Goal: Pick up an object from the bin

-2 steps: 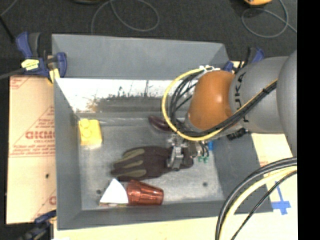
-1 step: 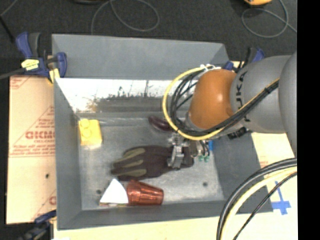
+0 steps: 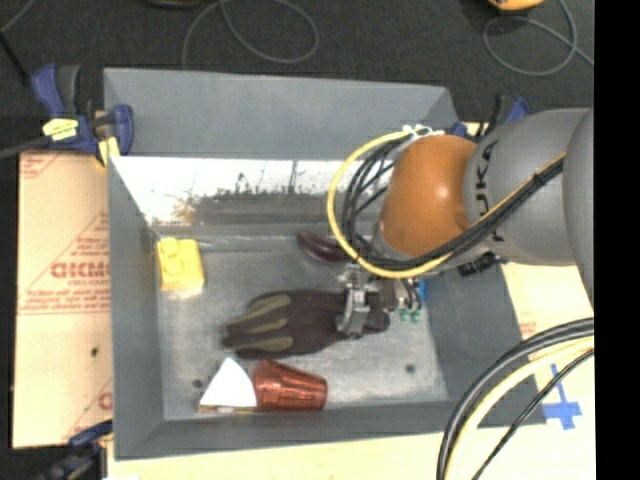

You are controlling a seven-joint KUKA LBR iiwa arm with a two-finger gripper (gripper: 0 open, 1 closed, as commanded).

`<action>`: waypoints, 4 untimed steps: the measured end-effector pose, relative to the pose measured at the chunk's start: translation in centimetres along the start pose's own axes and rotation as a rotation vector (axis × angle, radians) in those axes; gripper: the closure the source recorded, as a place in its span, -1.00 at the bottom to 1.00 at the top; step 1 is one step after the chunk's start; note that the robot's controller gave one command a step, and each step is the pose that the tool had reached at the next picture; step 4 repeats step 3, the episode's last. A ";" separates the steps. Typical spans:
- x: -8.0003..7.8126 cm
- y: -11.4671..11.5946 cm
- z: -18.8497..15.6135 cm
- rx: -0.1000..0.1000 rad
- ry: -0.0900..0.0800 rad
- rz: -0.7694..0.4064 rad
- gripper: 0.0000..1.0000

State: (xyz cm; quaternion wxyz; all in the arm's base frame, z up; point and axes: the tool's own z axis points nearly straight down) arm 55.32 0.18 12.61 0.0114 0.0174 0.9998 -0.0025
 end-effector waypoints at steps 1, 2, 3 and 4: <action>-0.1 0.0 -0.6 0.000 -0.003 -0.001 1.00; 0.0 0.0 -1.5 0.000 0.001 -0.002 1.00; -0.1 0.0 -2.8 0.000 -0.002 -0.002 1.00; -0.1 0.0 -2.8 0.000 -0.002 -0.002 1.00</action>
Offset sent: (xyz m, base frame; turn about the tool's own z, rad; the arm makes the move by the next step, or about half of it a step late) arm 0.0001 -0.0001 0.0500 0.0000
